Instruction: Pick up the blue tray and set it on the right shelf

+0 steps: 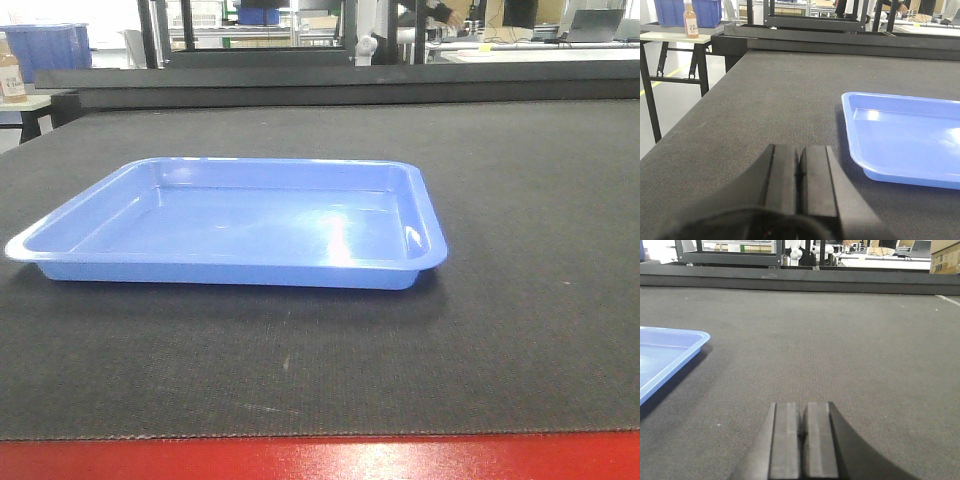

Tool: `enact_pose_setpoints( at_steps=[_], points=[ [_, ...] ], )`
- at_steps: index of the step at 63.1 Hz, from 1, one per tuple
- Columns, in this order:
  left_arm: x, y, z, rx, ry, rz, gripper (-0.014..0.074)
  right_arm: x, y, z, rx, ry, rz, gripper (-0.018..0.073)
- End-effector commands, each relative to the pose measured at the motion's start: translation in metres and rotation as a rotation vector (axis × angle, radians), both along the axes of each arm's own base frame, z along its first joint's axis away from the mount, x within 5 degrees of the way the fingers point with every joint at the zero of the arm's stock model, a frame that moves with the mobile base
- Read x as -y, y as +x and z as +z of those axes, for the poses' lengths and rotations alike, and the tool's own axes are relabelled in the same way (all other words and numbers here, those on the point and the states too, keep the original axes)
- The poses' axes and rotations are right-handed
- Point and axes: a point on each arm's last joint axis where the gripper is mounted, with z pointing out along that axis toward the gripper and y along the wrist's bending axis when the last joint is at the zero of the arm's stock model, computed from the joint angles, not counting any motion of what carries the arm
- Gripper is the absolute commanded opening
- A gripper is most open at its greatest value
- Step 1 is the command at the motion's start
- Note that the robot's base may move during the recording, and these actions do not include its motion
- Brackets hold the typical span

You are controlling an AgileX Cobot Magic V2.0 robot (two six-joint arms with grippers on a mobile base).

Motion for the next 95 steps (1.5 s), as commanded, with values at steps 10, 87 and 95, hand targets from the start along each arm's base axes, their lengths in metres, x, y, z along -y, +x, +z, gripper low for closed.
enact_pose_setpoints(
  at_steps=[10,87,95],
  points=[
    [-0.001,0.0,-0.001,0.072,0.003,0.012,-0.0049,0.001,-0.003,0.017,0.132,-0.005,-0.007,0.0056],
    [0.011,0.051,0.198,-0.161,0.033,-0.092,0.0386,-0.004,0.025,0.196,0.138,0.037,0.055,0.0616],
    [0.02,0.073,0.2,-0.244,0.042,-0.153,0.0409,-0.017,0.053,0.206,0.02,0.064,0.17,0.0631]
  ],
)
